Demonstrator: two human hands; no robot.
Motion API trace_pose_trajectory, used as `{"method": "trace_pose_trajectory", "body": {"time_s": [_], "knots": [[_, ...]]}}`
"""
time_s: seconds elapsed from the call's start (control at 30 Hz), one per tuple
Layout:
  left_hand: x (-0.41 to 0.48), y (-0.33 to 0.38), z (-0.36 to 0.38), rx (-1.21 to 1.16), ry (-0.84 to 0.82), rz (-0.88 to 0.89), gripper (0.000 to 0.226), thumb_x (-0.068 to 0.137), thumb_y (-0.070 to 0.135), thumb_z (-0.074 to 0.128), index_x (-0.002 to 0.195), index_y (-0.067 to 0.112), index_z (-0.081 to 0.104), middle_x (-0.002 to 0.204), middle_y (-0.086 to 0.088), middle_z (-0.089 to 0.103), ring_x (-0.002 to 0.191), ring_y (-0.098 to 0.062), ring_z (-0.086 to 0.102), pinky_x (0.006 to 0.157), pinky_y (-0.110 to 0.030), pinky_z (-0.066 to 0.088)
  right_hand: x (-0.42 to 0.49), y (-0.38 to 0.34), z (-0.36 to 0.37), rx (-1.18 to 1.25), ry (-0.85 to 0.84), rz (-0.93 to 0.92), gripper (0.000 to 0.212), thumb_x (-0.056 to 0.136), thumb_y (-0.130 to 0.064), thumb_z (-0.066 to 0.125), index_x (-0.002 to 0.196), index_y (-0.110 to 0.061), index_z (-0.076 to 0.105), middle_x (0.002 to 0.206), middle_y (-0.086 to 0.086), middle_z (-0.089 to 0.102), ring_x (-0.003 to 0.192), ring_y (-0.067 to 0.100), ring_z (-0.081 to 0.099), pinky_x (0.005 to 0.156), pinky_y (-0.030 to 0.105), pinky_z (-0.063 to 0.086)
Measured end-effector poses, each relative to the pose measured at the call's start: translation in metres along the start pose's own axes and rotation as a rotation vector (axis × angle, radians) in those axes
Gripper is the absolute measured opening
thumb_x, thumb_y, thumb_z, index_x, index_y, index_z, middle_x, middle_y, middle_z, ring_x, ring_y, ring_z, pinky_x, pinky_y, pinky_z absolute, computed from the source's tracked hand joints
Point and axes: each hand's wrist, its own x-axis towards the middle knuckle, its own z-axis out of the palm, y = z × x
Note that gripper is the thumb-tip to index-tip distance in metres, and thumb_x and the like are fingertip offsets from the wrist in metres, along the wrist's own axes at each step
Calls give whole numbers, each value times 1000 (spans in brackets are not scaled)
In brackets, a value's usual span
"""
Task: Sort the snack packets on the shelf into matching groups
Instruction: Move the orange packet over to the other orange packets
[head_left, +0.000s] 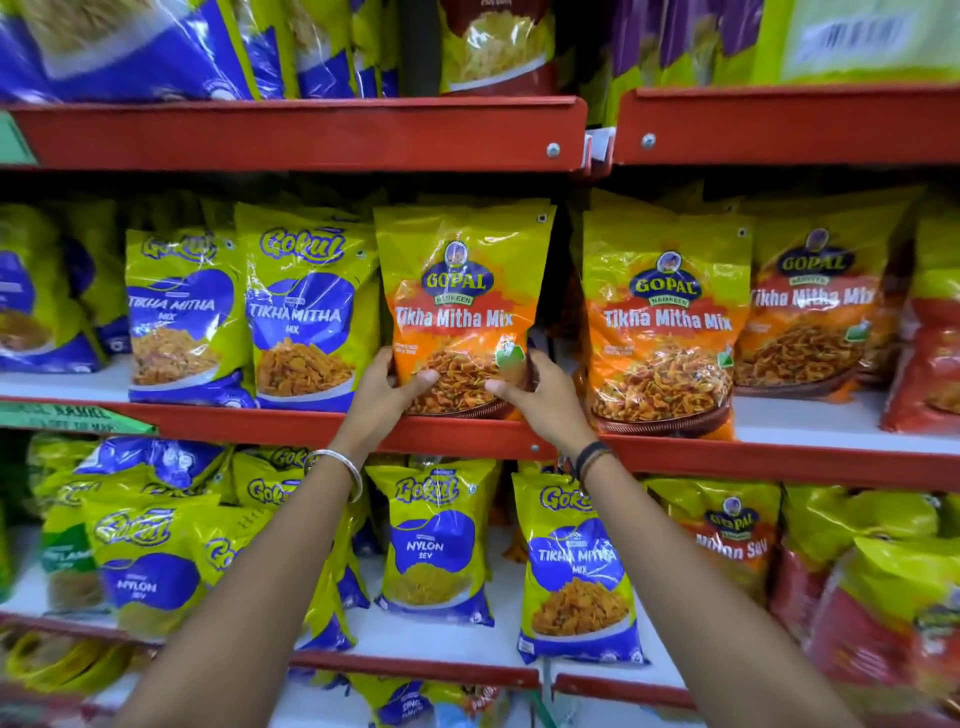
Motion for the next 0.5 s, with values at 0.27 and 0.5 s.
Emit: {"method": "trace_pose_trajectory", "body": {"time_s": [0.27,0.5], "knots": [[-51,37,44,-146,165,200,56,72,16,77,122,12,52,112,-4,67,104,-8,64,88,-25,53,-44,2,-42,250,163,-68,58,75,-17,77,127,-19,51,123,-7,62,112,-4,58,95,21,49],[-95,61,108,-86,143,121,50,56,50,79,100,29,66,93,3,75,89,-14,70,86,-46,56,-107,25,-110,404,235,-59,47,76,-12,74,121,-16,60,115,-1,69,106,5,65,89,21,50]]}}
